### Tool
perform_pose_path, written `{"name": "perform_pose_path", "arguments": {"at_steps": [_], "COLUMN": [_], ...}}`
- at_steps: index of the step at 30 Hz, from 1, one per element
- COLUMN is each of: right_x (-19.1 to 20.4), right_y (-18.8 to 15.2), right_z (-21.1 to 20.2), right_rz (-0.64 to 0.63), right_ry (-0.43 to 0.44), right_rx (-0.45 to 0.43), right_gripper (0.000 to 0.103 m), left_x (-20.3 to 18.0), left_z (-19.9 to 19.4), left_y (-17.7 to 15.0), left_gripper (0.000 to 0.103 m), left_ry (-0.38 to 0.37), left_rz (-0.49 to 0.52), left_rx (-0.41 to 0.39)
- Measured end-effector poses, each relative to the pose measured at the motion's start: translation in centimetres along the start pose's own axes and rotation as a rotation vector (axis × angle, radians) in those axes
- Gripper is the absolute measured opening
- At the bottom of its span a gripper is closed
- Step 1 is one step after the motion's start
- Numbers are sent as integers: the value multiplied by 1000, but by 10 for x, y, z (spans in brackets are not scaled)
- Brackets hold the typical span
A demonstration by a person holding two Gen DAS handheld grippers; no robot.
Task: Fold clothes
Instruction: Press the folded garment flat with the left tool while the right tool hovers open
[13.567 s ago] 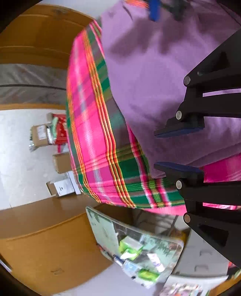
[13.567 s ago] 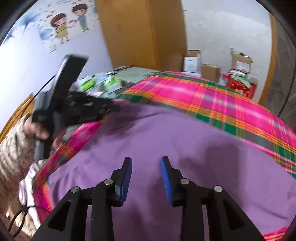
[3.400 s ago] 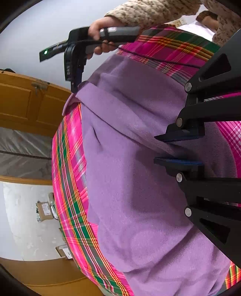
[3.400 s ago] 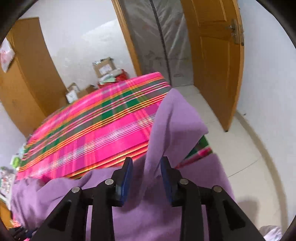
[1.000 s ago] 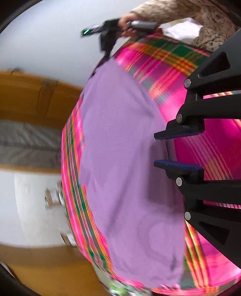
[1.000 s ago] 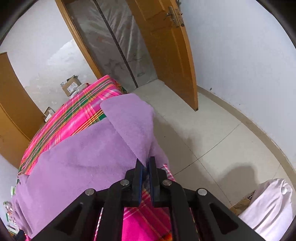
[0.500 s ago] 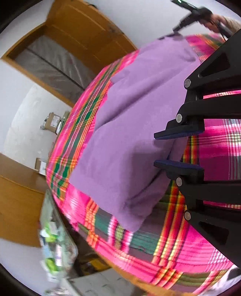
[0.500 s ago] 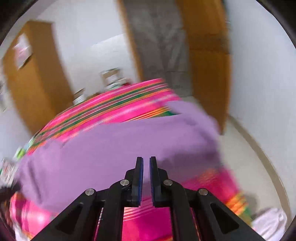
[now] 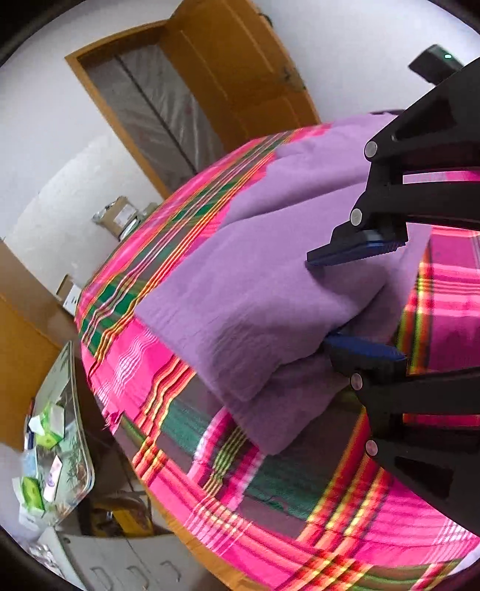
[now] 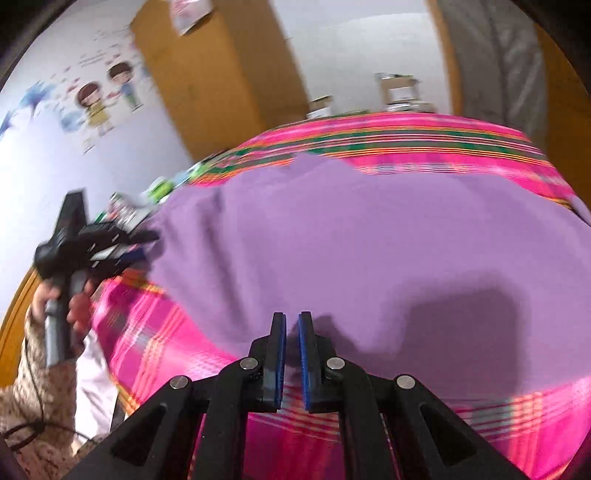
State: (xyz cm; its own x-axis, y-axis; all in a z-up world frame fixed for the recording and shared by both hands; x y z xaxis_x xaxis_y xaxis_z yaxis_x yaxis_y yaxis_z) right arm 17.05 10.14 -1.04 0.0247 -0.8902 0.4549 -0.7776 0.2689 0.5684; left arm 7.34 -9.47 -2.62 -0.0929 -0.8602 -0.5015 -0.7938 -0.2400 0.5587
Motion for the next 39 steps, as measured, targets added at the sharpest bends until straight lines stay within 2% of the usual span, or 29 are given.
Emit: {"name": "perform_pose_path", "arguments": {"at_steps": [2,4,6,7,10,15,22,26,30,39], "right_x": [6,9,11,11,12,16,16,16,13,12], "right_y": [-4,-8,-11,-11,-10,-9,-11,-11,-14,-12], "right_z": [6,10,13,13,12,10,16,14,13,11], "right_rz": [-27,-39,-38,-37,-30,-32,-14,-8,13,31], "right_ry": [5,5,8,9,13,24,19,17,28,43], "right_rx": [23,37,47,49,51,50,65,59,59,59], "right_gripper": [6,6,6,7,7,7,7,7,7,7], "left_x": [0,0,-2,-2,-1,1,24,26,29,30], "left_z": [-2,-4,-8,-10,-20,-40,-24,-28,-35,-29], "left_y": [1,1,3,2,2,-6,-15,-15,-16,-14], "left_gripper": [38,31,5,4,4,3,4,20,21,24], "left_ry": [-2,-6,5,4,-19,15,63,94,104,127], "left_rz": [1,4,29,33,23,42,-27,-26,-42,-72], "left_rx": [-23,-50,-75,-85,-120,-174,-117,-121,-134,-103]}}
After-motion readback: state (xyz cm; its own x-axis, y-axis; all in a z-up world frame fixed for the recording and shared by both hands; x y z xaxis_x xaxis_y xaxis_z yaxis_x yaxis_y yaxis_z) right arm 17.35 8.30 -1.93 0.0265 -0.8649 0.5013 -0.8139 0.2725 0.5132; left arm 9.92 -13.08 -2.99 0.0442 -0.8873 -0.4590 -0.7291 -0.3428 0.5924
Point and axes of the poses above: each gripper's, at about its wrist camera, not at the fingertips, and z roughly the way its jaws point, x to its left, y to its top, the point moved 6 cm from there along z, roughly the way its jaws point, and after that the axes turned 15 degrees about z, right-handed, at the moved point
